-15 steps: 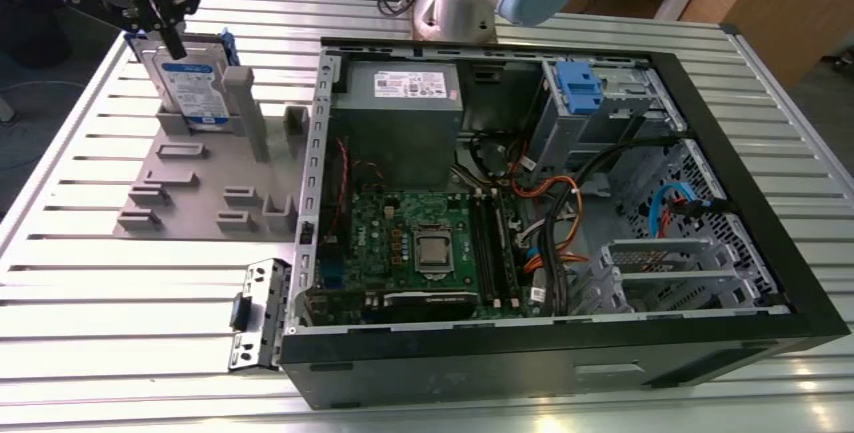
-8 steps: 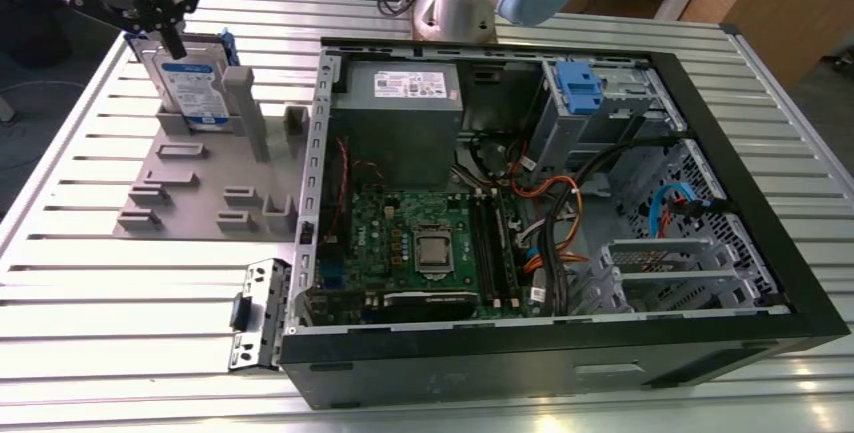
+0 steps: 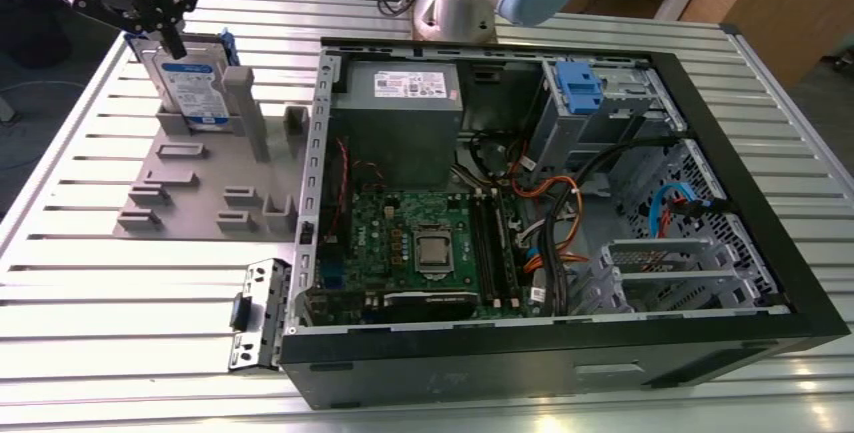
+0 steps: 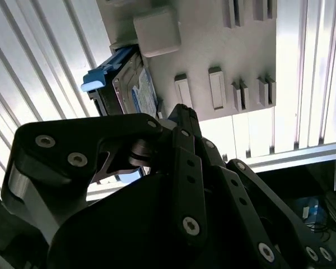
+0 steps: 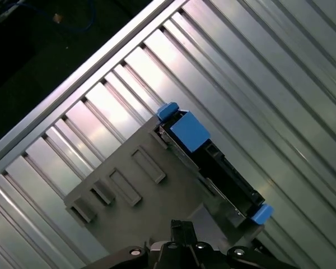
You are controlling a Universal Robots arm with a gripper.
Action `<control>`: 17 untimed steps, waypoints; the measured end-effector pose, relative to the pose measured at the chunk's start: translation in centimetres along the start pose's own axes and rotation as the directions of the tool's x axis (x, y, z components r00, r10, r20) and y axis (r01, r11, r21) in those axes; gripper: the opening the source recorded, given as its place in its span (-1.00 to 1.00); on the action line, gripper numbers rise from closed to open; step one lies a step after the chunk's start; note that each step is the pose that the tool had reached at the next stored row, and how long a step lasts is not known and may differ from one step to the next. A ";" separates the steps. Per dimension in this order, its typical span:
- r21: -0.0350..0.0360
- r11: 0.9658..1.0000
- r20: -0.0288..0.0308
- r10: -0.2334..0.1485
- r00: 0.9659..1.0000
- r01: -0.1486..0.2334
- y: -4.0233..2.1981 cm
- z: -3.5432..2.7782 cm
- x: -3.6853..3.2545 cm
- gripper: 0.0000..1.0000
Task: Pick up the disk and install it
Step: 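Pick up the disk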
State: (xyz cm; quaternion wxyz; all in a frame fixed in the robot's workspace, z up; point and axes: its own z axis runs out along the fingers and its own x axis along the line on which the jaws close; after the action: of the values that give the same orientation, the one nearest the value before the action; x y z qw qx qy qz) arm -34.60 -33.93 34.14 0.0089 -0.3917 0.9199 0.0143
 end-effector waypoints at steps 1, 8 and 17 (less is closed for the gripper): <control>0.000 1.000 0.000 -0.006 1.000 0.006 0.00 0.00 0.00 -0.80; -0.001 0.999 -0.001 -0.048 0.999 0.048 0.00 0.00 0.00 -0.80; -0.002 0.998 -0.001 -0.070 0.998 0.070 0.04 0.00 0.04 -0.80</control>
State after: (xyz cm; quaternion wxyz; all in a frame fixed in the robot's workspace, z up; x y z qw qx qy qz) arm -34.66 -33.93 34.14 0.0084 -0.4239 0.9055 0.0145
